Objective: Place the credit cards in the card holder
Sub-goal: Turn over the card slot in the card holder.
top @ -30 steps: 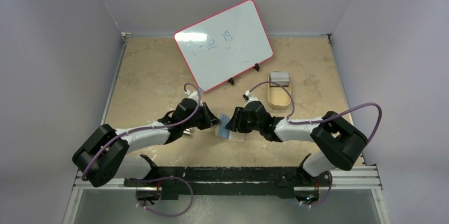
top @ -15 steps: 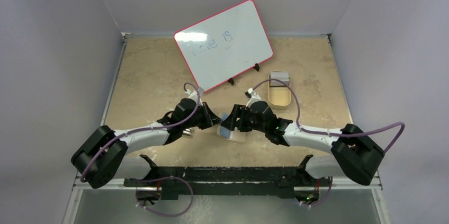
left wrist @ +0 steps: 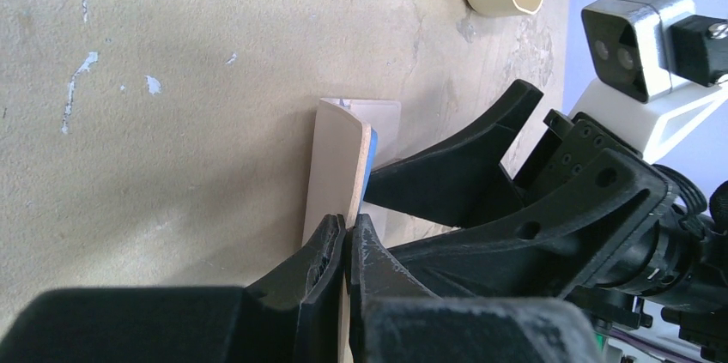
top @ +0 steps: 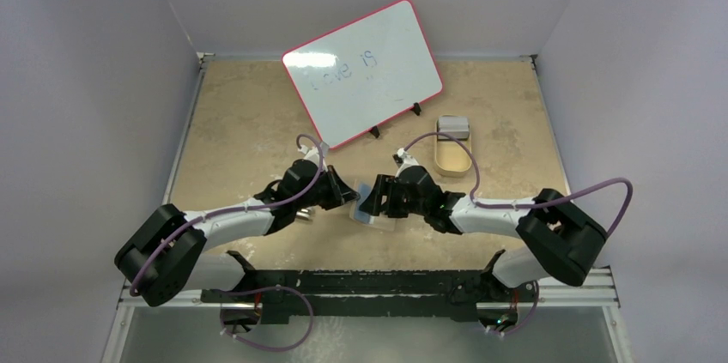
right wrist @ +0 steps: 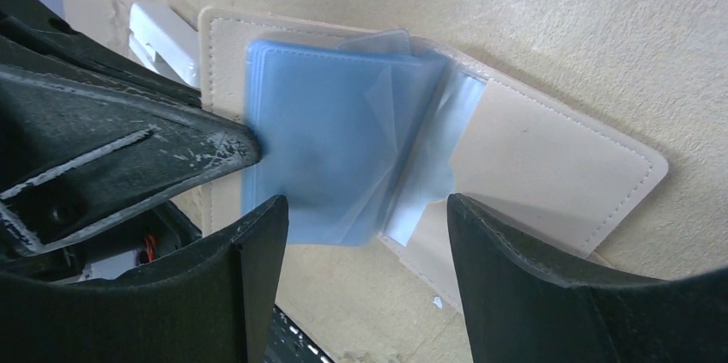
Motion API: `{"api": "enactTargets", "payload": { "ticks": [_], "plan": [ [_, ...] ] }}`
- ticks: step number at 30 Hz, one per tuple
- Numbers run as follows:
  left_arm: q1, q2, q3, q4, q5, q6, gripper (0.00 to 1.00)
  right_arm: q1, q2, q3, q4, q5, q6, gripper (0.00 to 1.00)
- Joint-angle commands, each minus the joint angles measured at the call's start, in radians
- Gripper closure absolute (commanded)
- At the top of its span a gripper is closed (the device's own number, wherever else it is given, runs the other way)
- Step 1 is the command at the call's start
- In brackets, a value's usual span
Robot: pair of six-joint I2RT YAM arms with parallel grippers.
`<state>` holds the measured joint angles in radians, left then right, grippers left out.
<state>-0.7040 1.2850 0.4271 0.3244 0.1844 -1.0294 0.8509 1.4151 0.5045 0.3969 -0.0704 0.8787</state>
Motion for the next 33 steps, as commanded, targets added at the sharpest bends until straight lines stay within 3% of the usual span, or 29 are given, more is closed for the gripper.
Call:
{"api": "enactTargets", "payload": {
  "ticks": [1,12,22,33],
  "plan": [
    [-0.007,-0.023,-0.002,0.06,0.002,-0.006,1.0,0.005,0.02,0.026,0.033,-0.004,0.002,0.31],
    [-0.008,-0.029,-0.005,0.045,-0.016,0.002,1.0,0.004,-0.054,0.022,0.028,-0.016,0.025,0.26],
    [-0.008,-0.039,-0.014,0.041,-0.021,-0.002,1.0,0.004,0.013,0.03,0.047,-0.007,0.022,0.27],
    [-0.008,-0.035,-0.016,0.036,-0.018,0.003,0.91,0.004,0.042,0.019,0.005,-0.007,0.029,0.3]
  ]
}}
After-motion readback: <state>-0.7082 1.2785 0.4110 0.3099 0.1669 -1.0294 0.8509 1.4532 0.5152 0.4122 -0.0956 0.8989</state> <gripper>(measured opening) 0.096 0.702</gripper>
